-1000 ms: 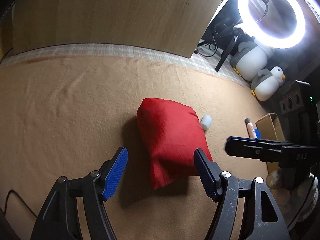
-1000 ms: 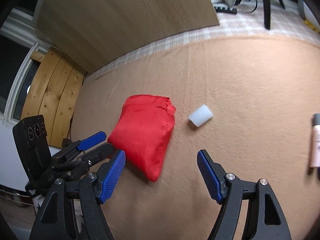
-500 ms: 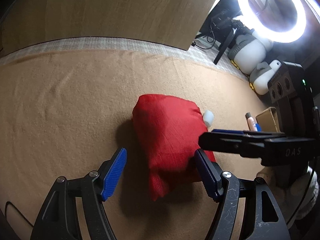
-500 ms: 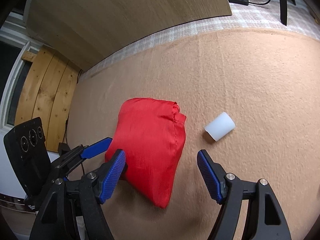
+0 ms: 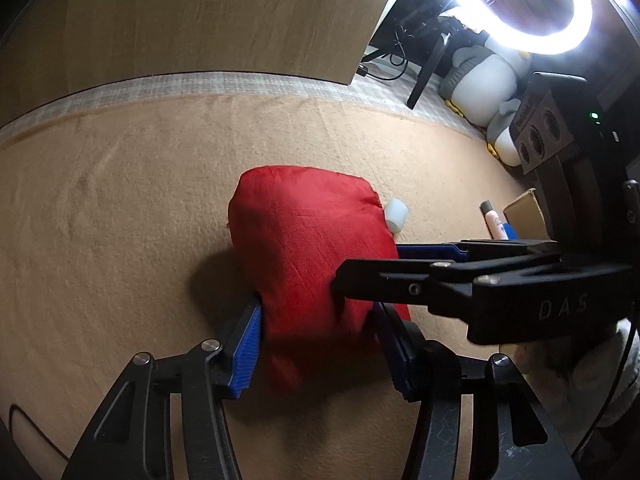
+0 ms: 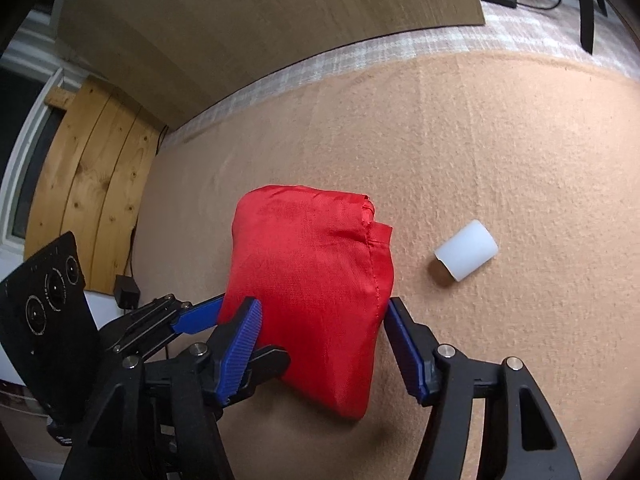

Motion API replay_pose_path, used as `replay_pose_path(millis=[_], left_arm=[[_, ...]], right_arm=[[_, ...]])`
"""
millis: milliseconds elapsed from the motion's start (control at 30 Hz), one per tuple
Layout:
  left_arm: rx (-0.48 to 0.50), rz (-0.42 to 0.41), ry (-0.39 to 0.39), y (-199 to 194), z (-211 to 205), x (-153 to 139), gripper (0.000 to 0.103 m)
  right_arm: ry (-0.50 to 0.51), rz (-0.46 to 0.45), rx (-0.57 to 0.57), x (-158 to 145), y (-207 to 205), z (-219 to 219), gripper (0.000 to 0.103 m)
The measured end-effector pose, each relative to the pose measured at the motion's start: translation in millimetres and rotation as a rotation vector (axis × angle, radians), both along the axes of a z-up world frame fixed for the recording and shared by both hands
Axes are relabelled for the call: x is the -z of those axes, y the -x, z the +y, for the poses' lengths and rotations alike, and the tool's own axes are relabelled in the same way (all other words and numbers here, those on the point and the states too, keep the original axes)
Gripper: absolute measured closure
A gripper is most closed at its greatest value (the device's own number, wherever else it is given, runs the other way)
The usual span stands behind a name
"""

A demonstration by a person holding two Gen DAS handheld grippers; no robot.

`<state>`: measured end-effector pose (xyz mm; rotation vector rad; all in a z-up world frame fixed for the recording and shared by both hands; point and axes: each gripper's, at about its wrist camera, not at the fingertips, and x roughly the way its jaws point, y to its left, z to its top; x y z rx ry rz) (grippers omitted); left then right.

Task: Organize objects
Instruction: 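Lift the red pouch with both tools and lower it into the box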

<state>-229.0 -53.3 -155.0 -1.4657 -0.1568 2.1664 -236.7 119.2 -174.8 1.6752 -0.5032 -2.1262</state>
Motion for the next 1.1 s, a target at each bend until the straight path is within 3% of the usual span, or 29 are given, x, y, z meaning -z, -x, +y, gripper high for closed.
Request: replay_pose_path(millis=[300,633,1100], left_arm=[[-0.023,0.026,-0.001,-30.8,11.7,-10.9,0.049],[-0.002,0.102,-0.014,-84.4,61.3,-50.1,0.050],[0.168,0.187,-0.072,-148.7,189.6,-98.7,0.050]], right_arm=[[-0.028,0.037,-0.027,-11.7,-23.1,7.6,0.044],[-0.058,0.130,-0.010,-55.9,-95.2,36.4,0.044],[-0.116,0.239,0.149,-107.3,-173.1,165.7,0.044]])
